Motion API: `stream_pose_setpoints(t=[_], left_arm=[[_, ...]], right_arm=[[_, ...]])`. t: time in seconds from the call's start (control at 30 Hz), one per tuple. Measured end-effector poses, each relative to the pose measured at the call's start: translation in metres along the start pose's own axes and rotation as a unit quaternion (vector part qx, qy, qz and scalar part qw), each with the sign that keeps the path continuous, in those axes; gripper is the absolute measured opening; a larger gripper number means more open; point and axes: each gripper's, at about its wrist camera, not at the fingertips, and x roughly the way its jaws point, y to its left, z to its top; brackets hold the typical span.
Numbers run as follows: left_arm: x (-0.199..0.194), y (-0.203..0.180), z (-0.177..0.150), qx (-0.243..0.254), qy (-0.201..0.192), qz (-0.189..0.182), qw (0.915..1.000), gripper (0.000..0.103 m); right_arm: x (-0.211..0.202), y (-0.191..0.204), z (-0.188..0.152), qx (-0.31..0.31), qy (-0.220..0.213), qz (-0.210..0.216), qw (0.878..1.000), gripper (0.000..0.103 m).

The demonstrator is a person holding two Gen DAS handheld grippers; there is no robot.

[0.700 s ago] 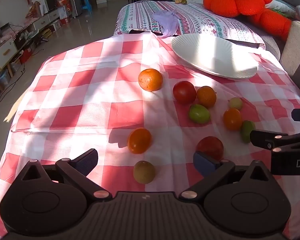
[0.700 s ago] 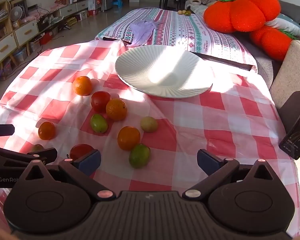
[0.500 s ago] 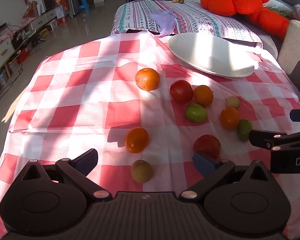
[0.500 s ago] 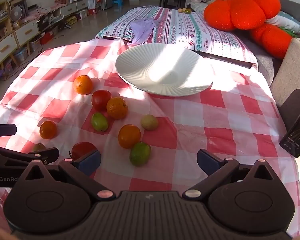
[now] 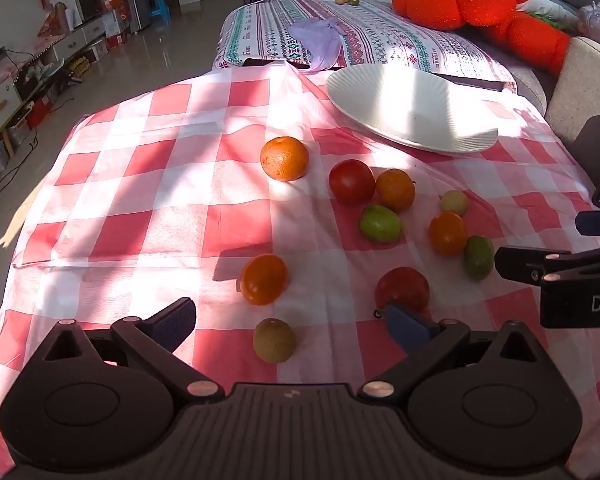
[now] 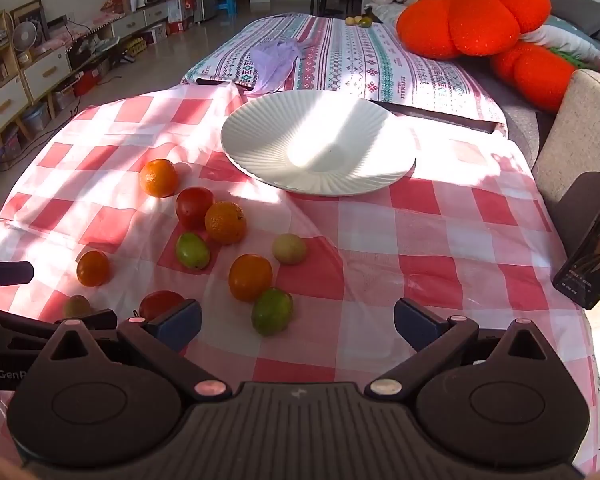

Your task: Organize fruits

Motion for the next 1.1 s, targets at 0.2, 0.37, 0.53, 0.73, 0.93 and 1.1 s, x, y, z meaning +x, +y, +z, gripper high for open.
stream_pose_setpoints(t=[0.2, 0.37, 0.53, 0.73, 0.93, 1.1], left_arm=[[0.0009, -0.0001, 0.0030, 0.000, 0.002, 0.000, 1.0000, 0.103], [0.0008, 0.0000, 0.0034, 0.000, 0.003, -0.002, 1.0000, 0.103], [0.0008, -0.0001, 0.0034, 0.000, 0.003, -0.003, 1.0000, 0.103], [0.0011, -0.0009, 0.0043, -0.001, 0.003, -0.003, 1.0000, 0.103], [0.0000, -0.0003, 0.0039, 0.001, 0.002, -0.003, 1.0000, 0.103], [0.0000, -0.0009, 0.0045, 0.001, 0.003, -0.004, 1.0000, 0.103]], right_arm=[[0.0004, -0.0002, 0.0001, 0.000, 0.002, 0.000, 1.000, 0.103], [0.0009, 0.0005, 0.0000, -0.001, 0.005, 0.001, 1.000, 0.103], [0.0011, 0.0011, -0.0009, -0.003, 0.006, 0.002, 1.000, 0.103], [0.0019, 0.0021, -0.0016, -0.004, 0.008, 0.002, 1.000, 0.103], [0.0021, 0.0022, -0.0018, -0.004, 0.008, 0.001, 1.000, 0.103], [0.0020, 0.0028, -0.0026, -0.004, 0.008, 0.001, 1.000, 0.103]])
